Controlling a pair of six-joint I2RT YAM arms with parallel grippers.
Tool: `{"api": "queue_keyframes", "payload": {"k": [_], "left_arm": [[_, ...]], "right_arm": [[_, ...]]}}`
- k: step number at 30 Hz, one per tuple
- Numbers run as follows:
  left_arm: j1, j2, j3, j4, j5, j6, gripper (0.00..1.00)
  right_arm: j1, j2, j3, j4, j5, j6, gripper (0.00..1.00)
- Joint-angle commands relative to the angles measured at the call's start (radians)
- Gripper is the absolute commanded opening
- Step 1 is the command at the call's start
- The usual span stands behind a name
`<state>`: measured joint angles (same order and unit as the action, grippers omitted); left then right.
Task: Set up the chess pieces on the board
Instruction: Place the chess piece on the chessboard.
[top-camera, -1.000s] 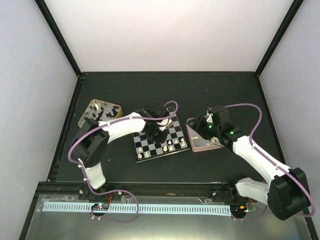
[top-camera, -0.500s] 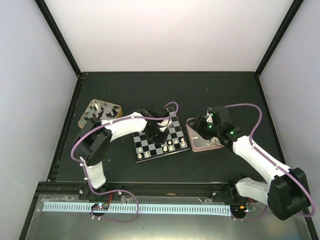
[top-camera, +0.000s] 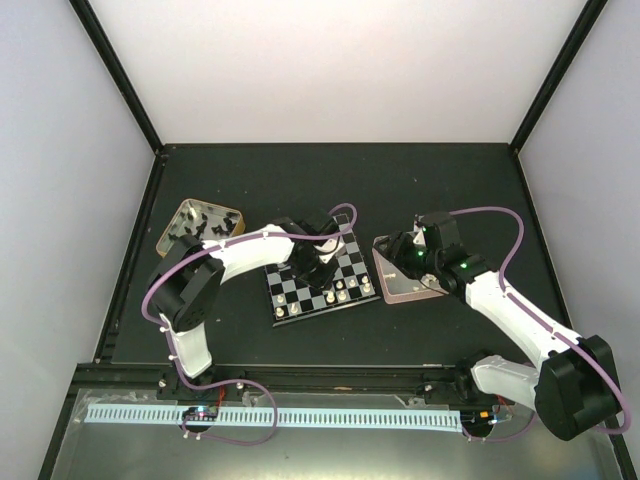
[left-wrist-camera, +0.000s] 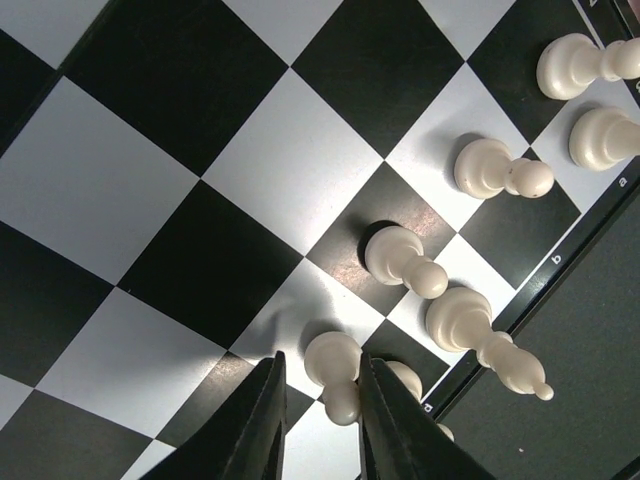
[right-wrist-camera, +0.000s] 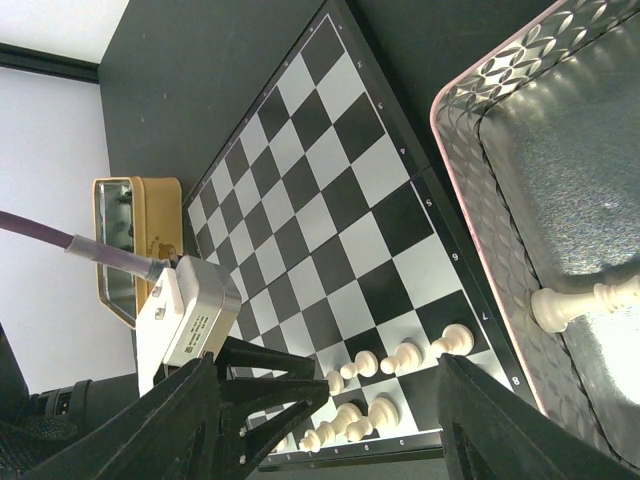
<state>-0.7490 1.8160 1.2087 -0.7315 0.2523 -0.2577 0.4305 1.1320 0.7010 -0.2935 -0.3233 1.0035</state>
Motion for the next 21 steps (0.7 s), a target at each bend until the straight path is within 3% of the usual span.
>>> {"api": "queue_keyframes", "payload": {"k": [1, 21], "left_arm": [[0.002, 0.017, 0.045, 0.004, 0.0, -0.006, 0.25], [0.007, -0.009, 0.049, -0.005, -0.043, -0.008, 0.2]], "right_arm": [[-0.006, -0.006, 0.007, -0.009, 0.009, -0.012, 0.61], [-0.006, -0.013, 0.009, -0.031, 0.036, -0.022, 0.61]]}}
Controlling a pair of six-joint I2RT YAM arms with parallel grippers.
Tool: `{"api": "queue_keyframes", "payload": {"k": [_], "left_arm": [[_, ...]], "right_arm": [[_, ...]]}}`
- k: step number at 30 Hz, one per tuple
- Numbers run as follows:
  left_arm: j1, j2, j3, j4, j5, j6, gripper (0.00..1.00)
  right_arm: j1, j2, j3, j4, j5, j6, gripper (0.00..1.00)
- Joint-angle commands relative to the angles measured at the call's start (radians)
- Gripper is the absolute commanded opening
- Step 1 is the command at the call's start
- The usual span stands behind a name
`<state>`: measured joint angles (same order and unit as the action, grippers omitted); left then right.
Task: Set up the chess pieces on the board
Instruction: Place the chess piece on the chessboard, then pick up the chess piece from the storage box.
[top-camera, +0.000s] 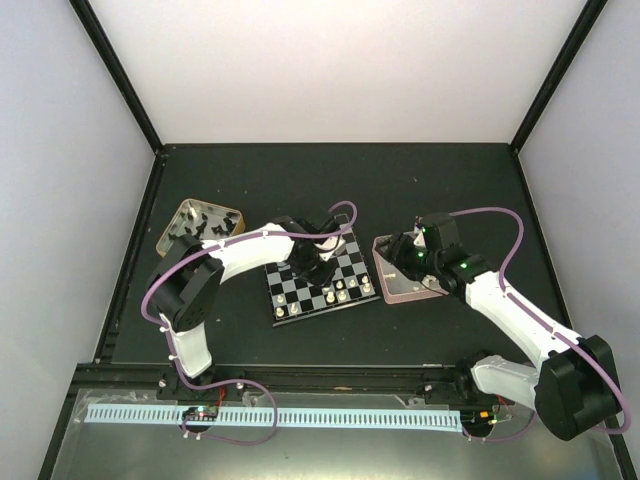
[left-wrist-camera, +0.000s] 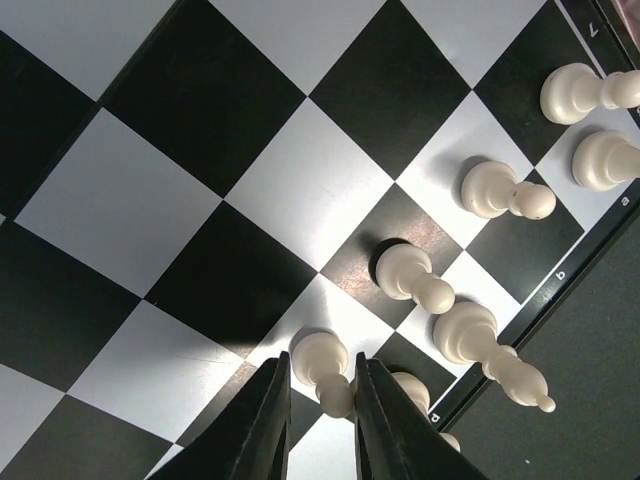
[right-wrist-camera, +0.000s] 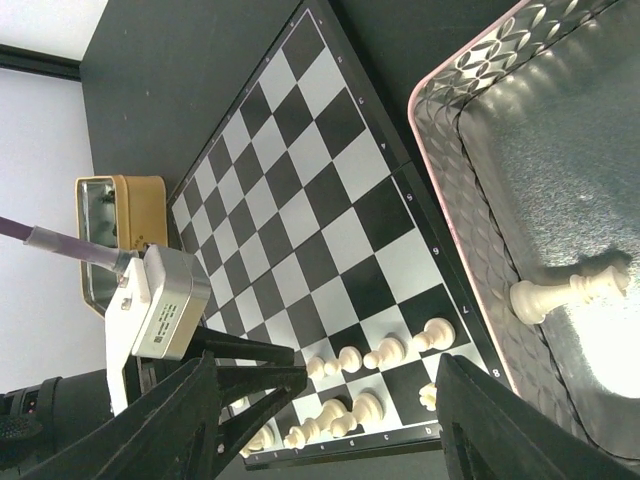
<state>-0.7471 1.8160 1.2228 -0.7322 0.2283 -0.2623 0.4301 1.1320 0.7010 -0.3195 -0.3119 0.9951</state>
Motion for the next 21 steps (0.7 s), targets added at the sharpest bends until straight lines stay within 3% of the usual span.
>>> {"api": "queue_keyframes", "payload": {"k": [1, 12, 21], "left_arm": [[0.005, -0.009, 0.035, -0.004, -0.018, -0.003, 0.21], [0.012, -0.084, 0.032, 0.027, -0.016, -0.022, 0.37], [0.039, -0.278, -0.052, 0.168, -0.073, -0.066, 0.38]], "right_arm": [[-0.005, -0.013, 0.009, -0.005, 0.025, -0.015, 0.61], [-0.007, -0.024, 0.022, -0.035, 0.066, -0.034, 0.61], [-0.027, -0.002, 0.05, -0.135, 0.21, -0.126, 0.61]]}}
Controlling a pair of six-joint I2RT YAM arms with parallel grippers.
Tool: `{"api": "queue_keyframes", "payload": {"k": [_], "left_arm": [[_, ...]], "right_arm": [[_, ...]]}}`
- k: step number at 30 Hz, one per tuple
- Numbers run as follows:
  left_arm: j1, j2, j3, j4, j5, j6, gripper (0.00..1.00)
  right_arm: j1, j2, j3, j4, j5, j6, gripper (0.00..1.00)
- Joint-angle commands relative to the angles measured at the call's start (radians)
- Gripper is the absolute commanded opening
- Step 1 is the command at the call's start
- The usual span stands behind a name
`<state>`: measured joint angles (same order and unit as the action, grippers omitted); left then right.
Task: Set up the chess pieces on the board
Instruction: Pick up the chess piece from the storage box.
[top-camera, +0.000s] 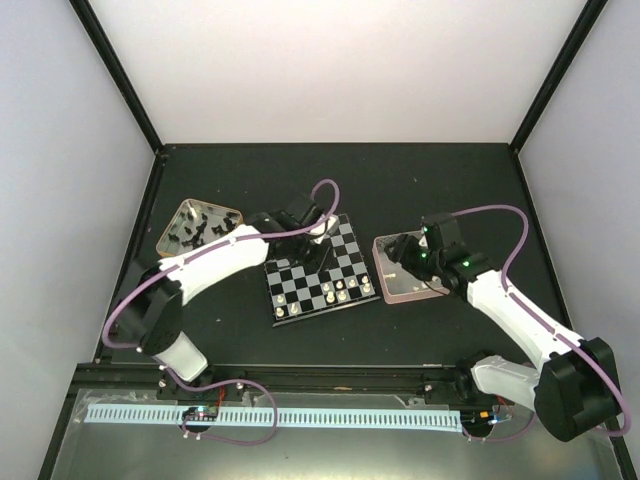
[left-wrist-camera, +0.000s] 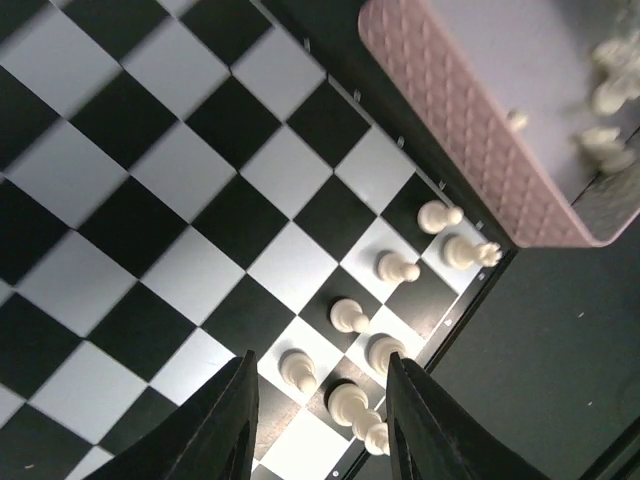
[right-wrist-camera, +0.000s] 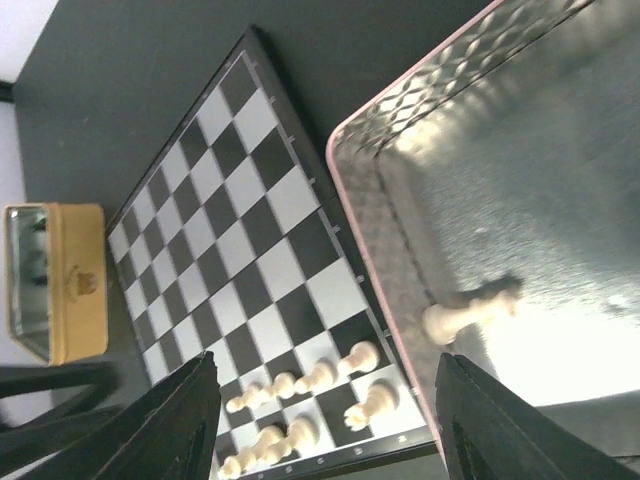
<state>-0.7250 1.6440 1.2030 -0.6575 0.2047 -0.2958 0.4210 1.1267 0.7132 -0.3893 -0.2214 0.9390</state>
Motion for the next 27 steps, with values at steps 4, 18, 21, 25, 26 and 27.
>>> {"api": "queue_keyframes", "payload": {"k": [4, 18, 21, 25, 26, 27], "left_arm": [[0.025, -0.295, -0.116, 0.201, -0.135, -0.042, 0.38], [0.027, -0.848, -0.496, 0.621, -0.38, -0.021, 0.65], [0.027, -0.857, -0.491, 0.597, -0.394, -0.021, 0.65], [0.027, -0.86, -0.49, 0.586, -0.397, -0.021, 0.65], [0.027, -0.861, -0.49, 0.586, -0.398, -0.021, 0.65], [0.027, -0.862, -0.49, 0.585, -0.399, -0.021, 0.66]], "right_arm": [[-0.029, 0.048, 0.07, -0.136, 0.22, -0.138, 0.59], [-0.028, 0.299, 0.057, -0.046, 0.079, -0.045, 0.47], [-0.028, 0.337, 0.036, 0.017, 0.052, 0.043, 0.48], [-0.028, 0.394, -0.007, 0.107, 0.003, 0.166, 0.47], [-0.029, 0.405, -0.018, 0.134, -0.009, 0.195, 0.46], [-0.028, 0.416, -0.026, 0.152, -0.013, 0.22, 0.44]]}}
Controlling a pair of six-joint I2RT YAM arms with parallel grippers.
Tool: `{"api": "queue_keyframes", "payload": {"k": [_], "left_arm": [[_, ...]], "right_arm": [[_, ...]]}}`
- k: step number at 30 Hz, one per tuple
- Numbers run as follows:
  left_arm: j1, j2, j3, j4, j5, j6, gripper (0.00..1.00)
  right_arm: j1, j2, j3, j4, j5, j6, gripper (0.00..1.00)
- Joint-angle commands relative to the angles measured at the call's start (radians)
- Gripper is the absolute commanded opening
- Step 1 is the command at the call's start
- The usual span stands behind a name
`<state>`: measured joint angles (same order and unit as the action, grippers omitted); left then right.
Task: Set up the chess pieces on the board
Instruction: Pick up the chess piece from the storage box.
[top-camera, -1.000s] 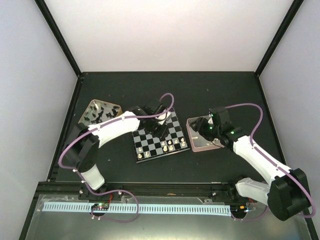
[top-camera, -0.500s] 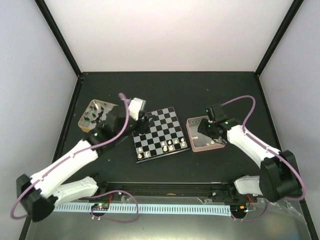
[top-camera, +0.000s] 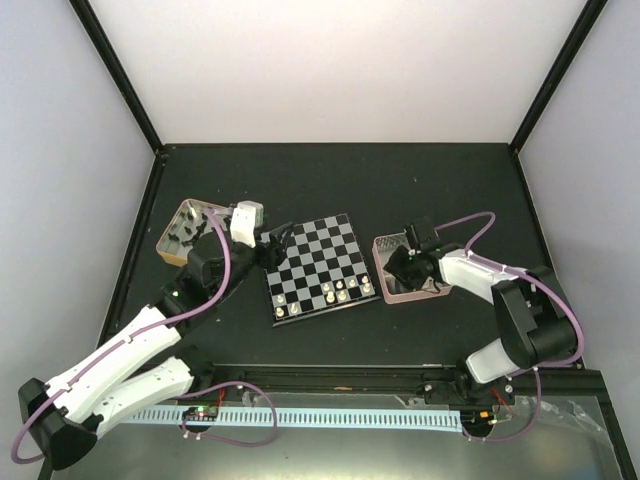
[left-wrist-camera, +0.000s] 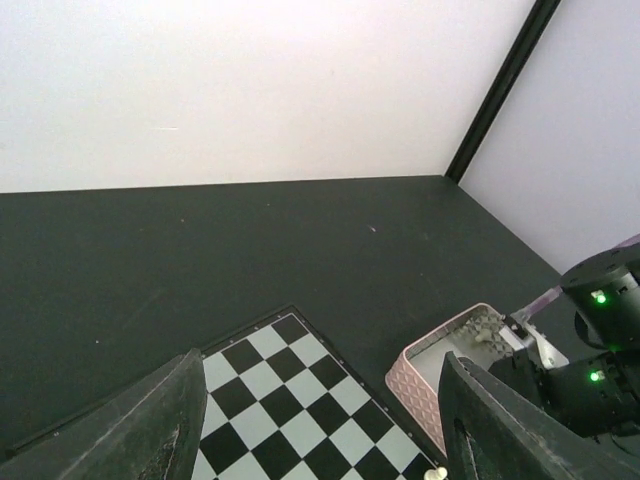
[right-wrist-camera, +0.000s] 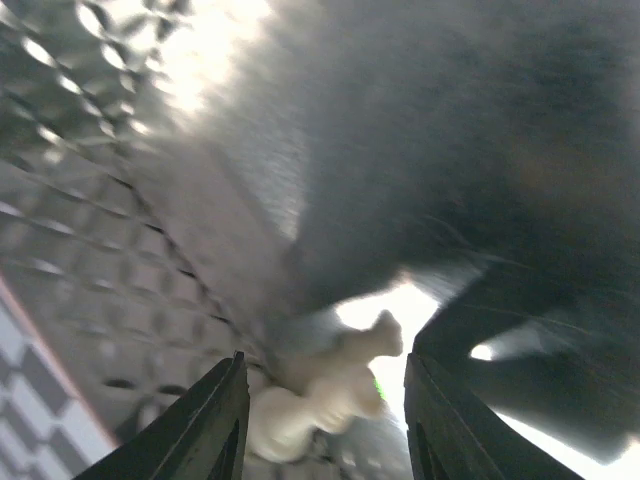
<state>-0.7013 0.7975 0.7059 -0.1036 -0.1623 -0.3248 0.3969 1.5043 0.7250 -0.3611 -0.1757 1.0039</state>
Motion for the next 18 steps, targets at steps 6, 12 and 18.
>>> {"api": "queue_keyframes", "payload": {"k": [6, 12, 18], "left_arm": [[0.004, -0.024, 0.006, 0.029, -0.044, 0.014, 0.66], [0.004, -0.013, 0.008, 0.031, -0.042, 0.013, 0.66], [0.005, 0.01, 0.018, 0.031, -0.03, 0.008, 0.66]], "right_arm": [[-0.004, 0.067, -0.035, 0.112, 0.015, 0.198, 0.31], [-0.004, 0.065, -0.017, 0.078, 0.102, 0.151, 0.16], [-0.004, 0.023, -0.013, 0.068, 0.167, 0.092, 0.09]]}}
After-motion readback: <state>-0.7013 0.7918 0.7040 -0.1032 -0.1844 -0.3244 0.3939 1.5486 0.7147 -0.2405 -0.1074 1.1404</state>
